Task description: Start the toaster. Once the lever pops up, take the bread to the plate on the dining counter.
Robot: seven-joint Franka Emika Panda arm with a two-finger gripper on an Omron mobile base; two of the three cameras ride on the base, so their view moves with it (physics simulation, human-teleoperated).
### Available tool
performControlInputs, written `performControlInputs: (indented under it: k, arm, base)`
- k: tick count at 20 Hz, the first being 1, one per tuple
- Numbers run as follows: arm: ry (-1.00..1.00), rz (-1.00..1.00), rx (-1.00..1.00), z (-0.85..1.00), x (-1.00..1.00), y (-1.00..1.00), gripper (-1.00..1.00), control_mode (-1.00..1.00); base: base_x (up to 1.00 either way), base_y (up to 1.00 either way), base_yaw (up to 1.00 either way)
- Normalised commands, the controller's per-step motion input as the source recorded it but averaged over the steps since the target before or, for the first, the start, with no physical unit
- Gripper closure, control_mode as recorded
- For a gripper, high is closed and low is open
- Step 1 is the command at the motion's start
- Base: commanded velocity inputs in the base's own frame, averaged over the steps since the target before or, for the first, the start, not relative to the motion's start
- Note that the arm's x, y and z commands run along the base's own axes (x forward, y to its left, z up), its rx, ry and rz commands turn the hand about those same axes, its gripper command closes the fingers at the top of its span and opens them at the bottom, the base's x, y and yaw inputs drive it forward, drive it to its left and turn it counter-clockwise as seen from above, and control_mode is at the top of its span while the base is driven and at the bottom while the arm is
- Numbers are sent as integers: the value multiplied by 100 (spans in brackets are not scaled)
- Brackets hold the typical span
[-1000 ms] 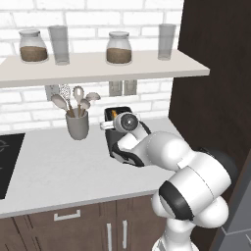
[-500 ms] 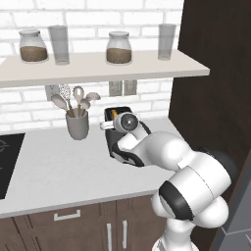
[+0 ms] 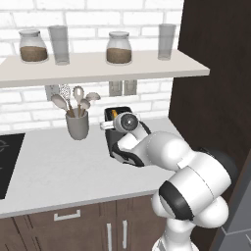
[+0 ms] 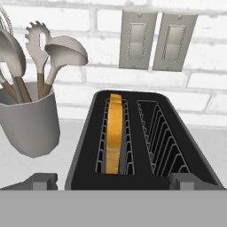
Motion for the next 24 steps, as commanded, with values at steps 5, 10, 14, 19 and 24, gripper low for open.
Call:
performControlInputs:
  k: [5, 10, 14, 19, 24]
  arm:
    - [0, 0, 0, 0, 0, 0, -100, -100]
    - [0, 0, 0, 0, 0, 0, -100, -100]
    - [0, 0, 0, 0, 0, 0, -100, -100]
    - [0, 0, 0, 0, 0, 0, -100, -100]
    - [0, 0, 0, 0, 4, 0, -100, -100]
  base:
    - [0, 0, 0]
    - [0, 0, 0]
    - [0, 0, 0]
    - [0, 0, 0]
    - [0, 0, 0]
